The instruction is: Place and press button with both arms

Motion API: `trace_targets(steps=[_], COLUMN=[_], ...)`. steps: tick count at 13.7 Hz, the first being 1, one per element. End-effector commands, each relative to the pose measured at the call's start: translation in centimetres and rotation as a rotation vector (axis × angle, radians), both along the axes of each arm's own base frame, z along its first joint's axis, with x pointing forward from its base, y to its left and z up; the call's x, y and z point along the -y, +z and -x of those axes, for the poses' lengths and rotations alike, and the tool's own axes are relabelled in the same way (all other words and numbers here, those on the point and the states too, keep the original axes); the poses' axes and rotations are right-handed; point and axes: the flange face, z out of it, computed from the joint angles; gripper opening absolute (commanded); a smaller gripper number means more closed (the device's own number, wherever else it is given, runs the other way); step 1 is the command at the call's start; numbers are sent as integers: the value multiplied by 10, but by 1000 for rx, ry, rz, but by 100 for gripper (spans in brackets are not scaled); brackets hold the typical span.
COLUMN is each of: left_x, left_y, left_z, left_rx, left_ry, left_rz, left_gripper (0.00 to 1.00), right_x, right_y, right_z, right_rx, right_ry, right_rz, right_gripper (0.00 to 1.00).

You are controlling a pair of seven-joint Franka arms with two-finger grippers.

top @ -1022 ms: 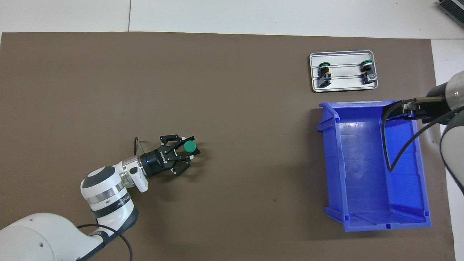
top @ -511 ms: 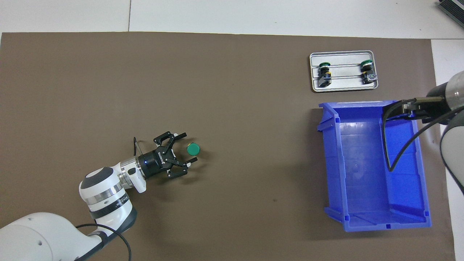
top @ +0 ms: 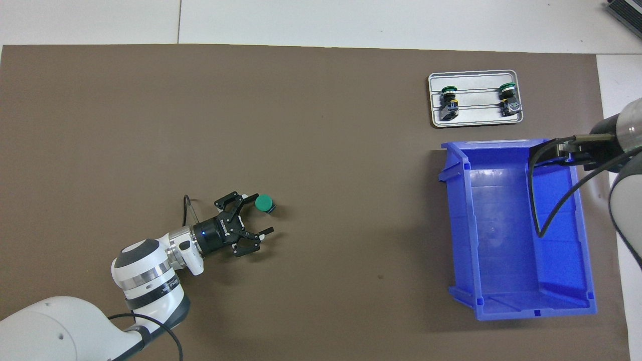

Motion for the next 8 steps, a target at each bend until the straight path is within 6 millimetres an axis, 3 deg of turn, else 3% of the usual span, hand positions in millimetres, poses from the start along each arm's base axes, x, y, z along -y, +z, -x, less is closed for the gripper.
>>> trace_targets(steps=[1,5,8], left_x=[-23,-103,-138], left_y=[-3,5,32], left_z=[2,-25,-56], left_rx=[18,28,-10], left_ry=[24,13,90], left_rz=[-9,-58,8], left_gripper=[98,91,91], right_x=[0,0,0], right_y=[1,1,1], right_z=[5,5,5], right_rx=[2,2,2], right_ry=[18,18,19], right_rz=[-7,-7,-7], right_gripper=[100,100,100])
